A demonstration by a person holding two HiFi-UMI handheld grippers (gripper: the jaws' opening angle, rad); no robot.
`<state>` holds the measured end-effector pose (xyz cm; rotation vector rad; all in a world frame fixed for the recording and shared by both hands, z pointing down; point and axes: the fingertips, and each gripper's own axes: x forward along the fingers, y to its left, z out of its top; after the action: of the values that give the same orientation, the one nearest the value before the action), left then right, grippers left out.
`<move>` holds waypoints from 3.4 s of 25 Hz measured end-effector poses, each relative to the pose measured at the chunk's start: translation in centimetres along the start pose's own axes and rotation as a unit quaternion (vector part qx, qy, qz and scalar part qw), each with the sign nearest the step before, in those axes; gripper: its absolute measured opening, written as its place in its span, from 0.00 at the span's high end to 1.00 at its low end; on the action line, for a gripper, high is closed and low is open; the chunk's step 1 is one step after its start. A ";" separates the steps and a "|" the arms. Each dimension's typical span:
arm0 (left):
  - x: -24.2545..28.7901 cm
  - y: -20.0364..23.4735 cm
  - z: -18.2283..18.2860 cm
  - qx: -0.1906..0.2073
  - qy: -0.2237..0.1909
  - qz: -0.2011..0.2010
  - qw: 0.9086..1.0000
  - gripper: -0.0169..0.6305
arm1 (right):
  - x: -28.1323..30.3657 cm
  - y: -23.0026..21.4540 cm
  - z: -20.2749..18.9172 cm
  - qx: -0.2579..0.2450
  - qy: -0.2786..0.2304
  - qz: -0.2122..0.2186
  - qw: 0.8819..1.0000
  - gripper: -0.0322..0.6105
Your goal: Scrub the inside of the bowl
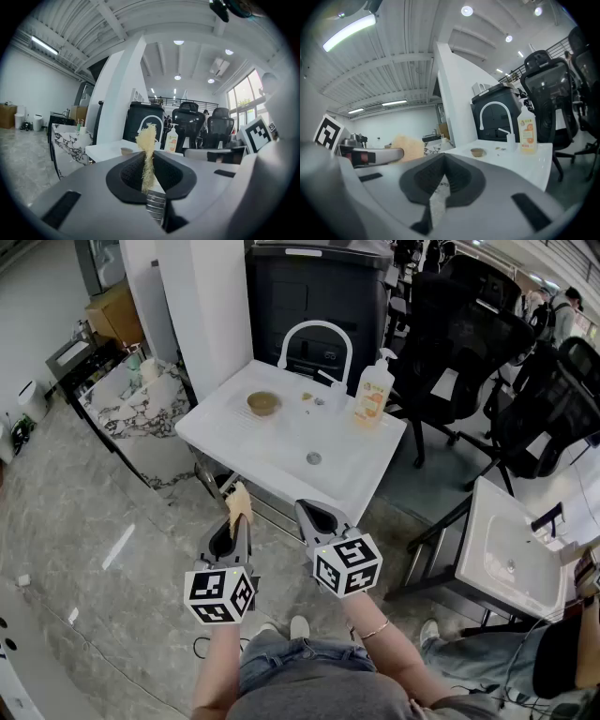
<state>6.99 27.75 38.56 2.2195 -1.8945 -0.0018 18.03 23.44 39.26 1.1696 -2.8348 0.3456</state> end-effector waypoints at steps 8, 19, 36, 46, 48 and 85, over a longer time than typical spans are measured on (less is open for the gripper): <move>-0.2 -0.5 -1.1 0.002 0.008 0.003 1.000 0.90 | 0.0 0.0 -0.7 -0.006 0.003 0.001 1.000 0.94; -0.4 1.0 -0.9 -0.010 0.004 0.018 1.000 0.90 | 1.0 0.0 -0.9 0.039 -0.005 0.031 0.999 0.93; 12.7 12.2 -0.1 -0.026 0.025 0.000 0.999 0.90 | 16.7 -5.5 -0.8 0.083 0.017 -0.022 0.996 0.93; 22.7 20.1 2.3 -0.032 0.047 -0.026 0.998 0.90 | 28.3 -8.8 0.2 0.121 0.033 -0.056 0.991 0.93; 24.2 20.8 2.6 -0.030 0.049 -0.037 0.998 0.90 | 29.7 -9.8 0.4 0.126 0.034 -0.072 0.989 0.93; 39.8 24.4 2.2 -0.013 0.114 -0.135 0.984 0.90 | 40.1 -22.3 -2.8 0.204 0.116 -0.160 0.959 0.93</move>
<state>-10.49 -14.94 46.29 2.3281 -1.4592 0.1742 5.03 -18.94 51.59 1.5100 -2.3821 1.0025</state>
